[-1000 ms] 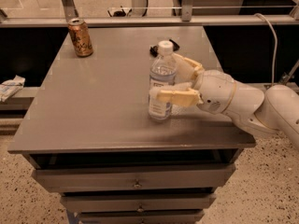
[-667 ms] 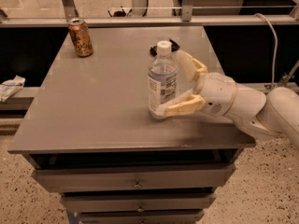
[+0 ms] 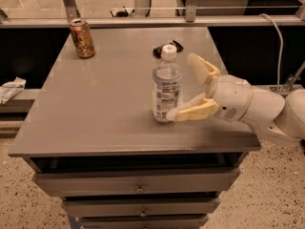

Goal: Place blue plastic bottle upright

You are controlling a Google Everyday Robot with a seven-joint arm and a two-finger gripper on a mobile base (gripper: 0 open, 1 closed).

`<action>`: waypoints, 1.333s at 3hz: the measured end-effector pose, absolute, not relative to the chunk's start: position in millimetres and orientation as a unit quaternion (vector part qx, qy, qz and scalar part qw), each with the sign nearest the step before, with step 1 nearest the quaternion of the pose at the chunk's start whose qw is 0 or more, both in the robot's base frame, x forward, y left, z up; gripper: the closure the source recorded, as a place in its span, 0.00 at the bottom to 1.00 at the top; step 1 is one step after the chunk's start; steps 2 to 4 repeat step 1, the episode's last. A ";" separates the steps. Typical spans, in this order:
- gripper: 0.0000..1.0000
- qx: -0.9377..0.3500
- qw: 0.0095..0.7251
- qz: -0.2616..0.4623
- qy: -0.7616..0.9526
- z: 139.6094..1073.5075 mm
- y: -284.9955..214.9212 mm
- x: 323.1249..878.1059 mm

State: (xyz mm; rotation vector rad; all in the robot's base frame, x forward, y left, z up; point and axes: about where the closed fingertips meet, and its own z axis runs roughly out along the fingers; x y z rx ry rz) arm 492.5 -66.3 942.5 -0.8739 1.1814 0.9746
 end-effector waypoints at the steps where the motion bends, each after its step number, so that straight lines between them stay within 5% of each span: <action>1: 0.00 -0.395 0.622 0.414 0.535 955.5 -85.5 490.0; 4: 0.00 -0.395 0.622 0.414 0.535 955.5 -85.5 490.0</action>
Offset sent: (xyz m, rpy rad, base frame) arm 0.0000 0.0000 0.0000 0.0000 0.0000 0.0000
